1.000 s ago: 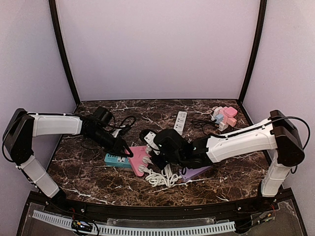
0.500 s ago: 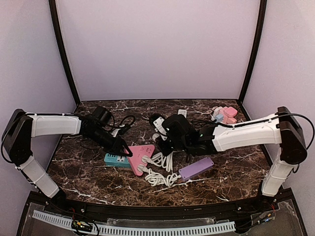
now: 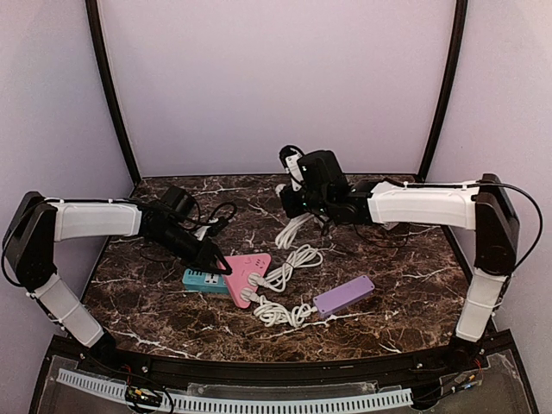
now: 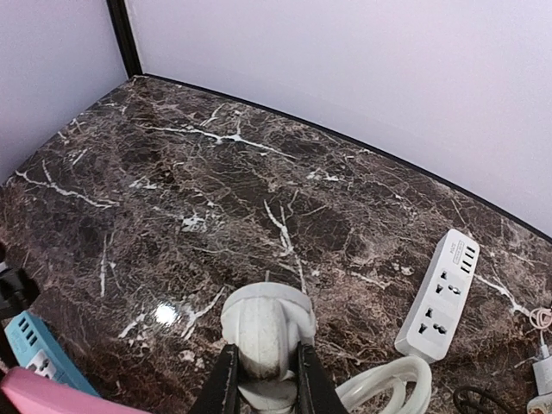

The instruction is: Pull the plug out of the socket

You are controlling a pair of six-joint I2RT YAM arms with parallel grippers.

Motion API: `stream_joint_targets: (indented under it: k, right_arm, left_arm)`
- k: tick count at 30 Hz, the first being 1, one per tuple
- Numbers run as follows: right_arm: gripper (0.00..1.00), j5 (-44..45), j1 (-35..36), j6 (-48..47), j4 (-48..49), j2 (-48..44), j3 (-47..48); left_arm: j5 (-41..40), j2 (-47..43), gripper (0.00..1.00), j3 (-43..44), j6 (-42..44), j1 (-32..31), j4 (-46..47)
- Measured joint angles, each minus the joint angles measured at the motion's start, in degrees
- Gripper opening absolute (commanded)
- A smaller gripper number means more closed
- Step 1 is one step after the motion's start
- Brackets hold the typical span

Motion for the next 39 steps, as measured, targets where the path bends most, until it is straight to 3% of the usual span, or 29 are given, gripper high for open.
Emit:
stream_joint_targets:
  k: [14,22,25,33,39]
  right_arm:
    - [0.01,-4.7,-5.6,4.6,0.0,18.0,13.1]
    - [0.5,-11.1,-5.9,3.4,-1.2,20.0,16.2]
    - [0.59,-13.7,-6.0,2.2,-0.7,20.0,16.6]
    - [0.62,-16.7,-6.0,0.9,-0.6,18.9,16.1]
    - [0.6,-17.5,-6.0,1.0,0.2,12.7,11.5]
  left_arm:
    - [0.4,-0.2,0.16,-0.3,0.2,0.2,0.3]
    - [0.4,-0.2,0.16,-0.4,0.2,0.2,0.3]
    - [0.4,-0.2,0.16,-0.4,0.2,0.2,0.3]
    - [0.4,-0.2,0.16,-0.4,0.2,0.2,0.3]
    - [0.4,-0.3,0.16,-0.4,0.2,0.2,0.3]
